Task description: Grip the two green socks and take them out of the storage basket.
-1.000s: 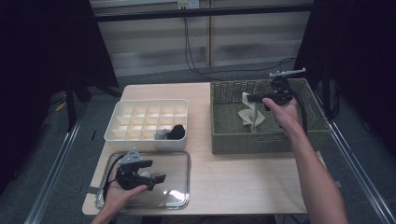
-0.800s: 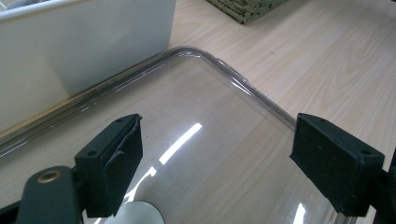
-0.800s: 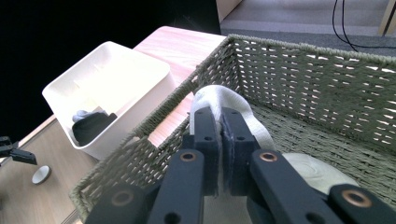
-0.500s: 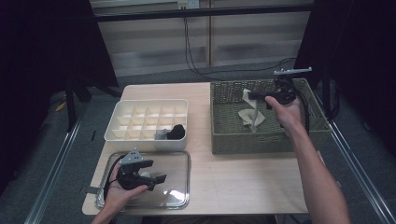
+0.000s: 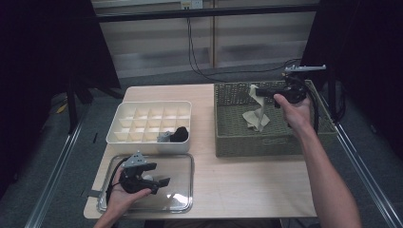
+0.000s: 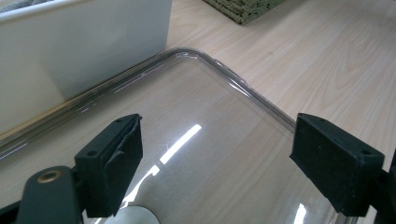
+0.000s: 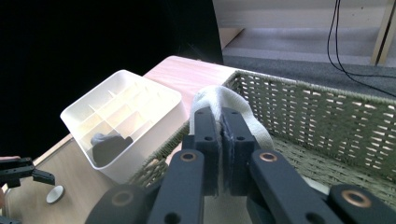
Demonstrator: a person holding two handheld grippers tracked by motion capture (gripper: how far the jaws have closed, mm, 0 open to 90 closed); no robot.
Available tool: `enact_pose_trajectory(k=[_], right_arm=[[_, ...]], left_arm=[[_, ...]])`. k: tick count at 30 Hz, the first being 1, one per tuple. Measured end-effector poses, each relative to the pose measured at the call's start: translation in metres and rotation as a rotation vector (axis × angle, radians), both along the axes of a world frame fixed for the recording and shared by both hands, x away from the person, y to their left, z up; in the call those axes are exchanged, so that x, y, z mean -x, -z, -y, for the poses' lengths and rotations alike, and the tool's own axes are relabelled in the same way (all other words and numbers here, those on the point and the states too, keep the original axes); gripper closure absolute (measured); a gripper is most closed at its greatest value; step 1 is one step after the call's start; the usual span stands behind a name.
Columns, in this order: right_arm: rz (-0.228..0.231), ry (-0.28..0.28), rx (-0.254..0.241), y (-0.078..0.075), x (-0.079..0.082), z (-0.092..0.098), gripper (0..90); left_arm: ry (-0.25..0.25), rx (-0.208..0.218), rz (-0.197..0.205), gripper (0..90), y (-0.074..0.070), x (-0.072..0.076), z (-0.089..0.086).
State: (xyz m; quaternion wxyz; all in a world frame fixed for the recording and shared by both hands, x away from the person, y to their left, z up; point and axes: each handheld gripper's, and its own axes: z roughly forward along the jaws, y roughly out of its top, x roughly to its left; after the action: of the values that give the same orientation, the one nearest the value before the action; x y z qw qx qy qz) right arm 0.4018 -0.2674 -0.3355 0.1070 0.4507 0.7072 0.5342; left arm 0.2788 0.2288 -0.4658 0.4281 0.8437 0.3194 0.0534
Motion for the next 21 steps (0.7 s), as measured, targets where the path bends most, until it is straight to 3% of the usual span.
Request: enact_pose_trajectory(k=[21], right_arm=[[0.058, -0.007, -0.023, -0.028, 0.015, -0.005, 86.7]], left_arm=[[0.005, 0.006, 0.008, 16.4, -0.001, 0.001, 0.003]])
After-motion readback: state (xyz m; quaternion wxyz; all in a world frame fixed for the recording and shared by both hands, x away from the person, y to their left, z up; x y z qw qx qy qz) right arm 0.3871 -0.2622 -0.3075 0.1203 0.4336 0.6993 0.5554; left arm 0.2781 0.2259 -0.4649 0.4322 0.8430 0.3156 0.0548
